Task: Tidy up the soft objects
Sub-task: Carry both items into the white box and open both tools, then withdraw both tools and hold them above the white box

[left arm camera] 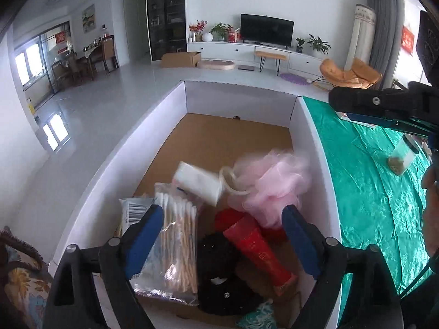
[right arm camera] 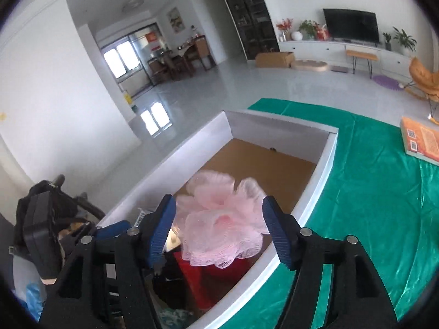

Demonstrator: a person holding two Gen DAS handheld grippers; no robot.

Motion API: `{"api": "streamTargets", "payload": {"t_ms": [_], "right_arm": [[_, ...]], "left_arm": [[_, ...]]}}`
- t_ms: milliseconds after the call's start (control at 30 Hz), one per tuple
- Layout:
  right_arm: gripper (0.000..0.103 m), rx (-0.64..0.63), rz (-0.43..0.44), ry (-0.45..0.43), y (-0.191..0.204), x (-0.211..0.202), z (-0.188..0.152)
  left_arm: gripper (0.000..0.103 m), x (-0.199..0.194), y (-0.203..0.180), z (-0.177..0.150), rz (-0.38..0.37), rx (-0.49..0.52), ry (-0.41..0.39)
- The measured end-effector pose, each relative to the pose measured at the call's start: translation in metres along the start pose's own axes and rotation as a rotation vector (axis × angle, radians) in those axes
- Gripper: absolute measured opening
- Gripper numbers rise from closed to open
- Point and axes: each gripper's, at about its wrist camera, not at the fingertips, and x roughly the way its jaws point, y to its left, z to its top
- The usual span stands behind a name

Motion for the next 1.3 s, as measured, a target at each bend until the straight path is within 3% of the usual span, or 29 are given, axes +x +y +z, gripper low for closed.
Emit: {"api": "streamTargets", "payload": {"t_ms": [100, 300, 467, 733, 1300], "right_arm": [[0.069, -0.024, -0.032, -0.007, 0.0, -0.012, -0.008], [0.074, -0.118, -0.124, 0.002, 0.015, -0.025, -0.01], [0.074, -0.102, -0.152, 0.069, 0.016, -0.017, -0.021], [0.074, -0.137, -0.181, 0.152, 0.025, -0.004, -0.036], [0.075, -0.167, -0.197, 0.172, 0.037, 0.0, -0.047]], "left_arm": [[0.097, -0.007, -0.004, -0.002, 0.077, -0.014, -0.031], [0.097, -0.026, 0.008, -0.007, 0.212, -0.17, -0.086], [0.097, -0.022, 0.003, -0.006, 0.346, -0.091, -0.025], [0.097, -0.021, 0.007, -0.009, 0.362, -0.09, -0.007], [0.098, -0.026, 0.017, -0.011, 0.339, -0.152, -0.012]]}}
